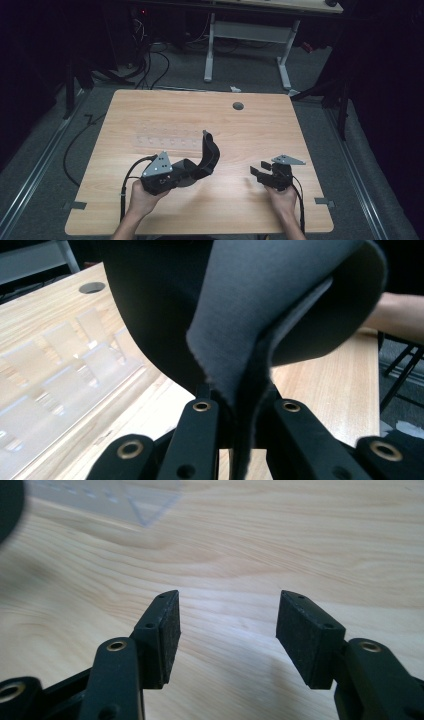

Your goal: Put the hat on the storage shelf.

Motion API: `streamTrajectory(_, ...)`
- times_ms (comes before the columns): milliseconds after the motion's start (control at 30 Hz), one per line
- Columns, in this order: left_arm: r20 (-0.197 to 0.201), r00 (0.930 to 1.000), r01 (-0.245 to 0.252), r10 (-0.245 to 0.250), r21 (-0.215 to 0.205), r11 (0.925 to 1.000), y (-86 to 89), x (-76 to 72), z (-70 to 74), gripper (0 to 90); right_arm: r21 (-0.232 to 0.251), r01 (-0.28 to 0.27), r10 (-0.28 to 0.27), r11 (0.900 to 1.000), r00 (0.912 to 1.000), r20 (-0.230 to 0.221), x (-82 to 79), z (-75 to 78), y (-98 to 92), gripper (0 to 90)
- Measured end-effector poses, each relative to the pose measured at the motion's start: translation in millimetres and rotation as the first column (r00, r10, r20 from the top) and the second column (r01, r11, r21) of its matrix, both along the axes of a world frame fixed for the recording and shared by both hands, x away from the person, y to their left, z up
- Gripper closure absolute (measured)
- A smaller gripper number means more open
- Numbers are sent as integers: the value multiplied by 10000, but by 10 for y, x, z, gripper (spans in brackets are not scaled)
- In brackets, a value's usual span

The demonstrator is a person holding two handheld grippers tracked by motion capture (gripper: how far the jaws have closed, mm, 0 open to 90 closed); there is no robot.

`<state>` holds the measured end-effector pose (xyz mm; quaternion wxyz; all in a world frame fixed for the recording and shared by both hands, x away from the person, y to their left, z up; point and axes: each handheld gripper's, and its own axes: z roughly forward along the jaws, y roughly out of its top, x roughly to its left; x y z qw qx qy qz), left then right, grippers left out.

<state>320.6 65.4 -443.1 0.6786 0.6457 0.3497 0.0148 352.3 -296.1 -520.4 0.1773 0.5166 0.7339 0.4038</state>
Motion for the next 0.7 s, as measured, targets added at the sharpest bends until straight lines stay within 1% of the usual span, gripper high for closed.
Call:
streamTrajectory(33, -16, 10000, -59, 59, -51, 10000, 19, 10, 3, 859, 0, 0, 0, 10000, 10000, 0, 0, 0, 0, 425)
streamTrajectory(167, -59, 9992, -399, 398, -311, 9987, 99, 65, 19, 859, -706, 535, -528, 9961, 9985, 120, 24, -50, -15, 414)
streamTrajectory(200, -92, 9989, -470, 467, -367, 9982, 111, 75, 23, 859, -920, 545, -529, 9943, 9984, 195, 40, -67, -17, 410)
streamTrajectory(267, -100, 9982, -599, 595, -525, 9968, 144, 103, 35, 859, -1149, 591, -578, 9916, 9982, 146, 54, -88, -7, 411)
streamTrajectory(300, -142, 9977, -663, 655, -628, 9958, 163, 119, 44, 859, -1297, 643, -647, 9895, 9979, 9, 61, -90, 3, 409)
streamTrajectory(400, -176, 9964, -844, 833, -718, 9938, 193, 150, 61, 858, -1637, 640, -644, 9844, 9979, 32, 70, -96, 24, 402)
streamTrajectory(433, -180, 9959, -892, 881, -735, 9933, 203, 161, 66, 858, -1727, 623, -657, 9830, 9977, -137, 80, -101, 32, 388)
streamTrajectory(467, -198, 9955, -939, 927, -769, 9926, 214, 170, 72, 858, -1829, 598, -632, 9813, 9979, -129, 85, -103, 39, 387)
streamTrajectory(533, -203, 9947, -1019, 1006, -819, 9914, 237, 180, 85, 858, -1956, 607, -640, 9788, 9979, -106, 83, -104, 53, 387)
streamTrajectory(700, -178, 9924, -1230, 1218, -1016, 9872, 332, 208, 136, 857, -1947, 655, -689, 9787, 9976, -106, 82, -104, 57, 386)
